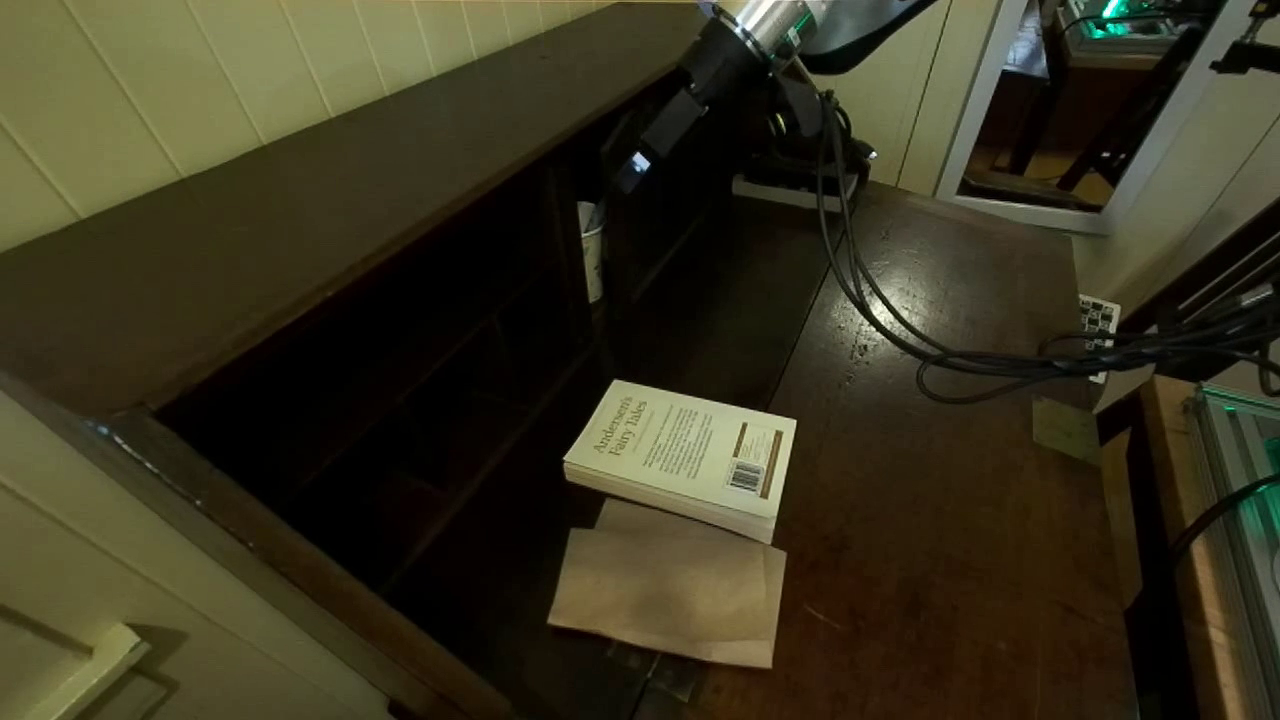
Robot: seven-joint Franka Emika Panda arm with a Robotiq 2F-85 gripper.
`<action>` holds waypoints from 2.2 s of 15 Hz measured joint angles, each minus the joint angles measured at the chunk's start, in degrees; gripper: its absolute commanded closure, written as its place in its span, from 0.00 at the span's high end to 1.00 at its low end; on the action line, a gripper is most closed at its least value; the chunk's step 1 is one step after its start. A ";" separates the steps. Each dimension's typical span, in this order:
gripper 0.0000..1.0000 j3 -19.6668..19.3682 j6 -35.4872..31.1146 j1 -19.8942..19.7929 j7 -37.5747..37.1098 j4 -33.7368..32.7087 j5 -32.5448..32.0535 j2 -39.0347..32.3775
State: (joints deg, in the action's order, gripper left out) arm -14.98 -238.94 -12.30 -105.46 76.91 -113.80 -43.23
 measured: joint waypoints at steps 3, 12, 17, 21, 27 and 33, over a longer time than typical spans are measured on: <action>1.00 -0.07 0.89 0.15 0.18 0.00 0.54 -0.17; 1.00 -3.37 3.22 2.62 -0.05 5.65 -0.50 5.18; 1.00 -4.94 11.11 5.24 0.01 13.24 -4.05 11.77; 1.00 -6.01 17.35 7.46 -0.84 19.68 -5.18 16.69; 1.00 -10.13 19.13 10.03 -8.94 26.13 -10.42 22.84; 1.00 -14.75 17.66 11.87 -17.58 27.24 -17.04 25.81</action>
State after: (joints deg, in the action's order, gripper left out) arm -29.74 -221.28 -0.43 -123.05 104.15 -130.84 -17.42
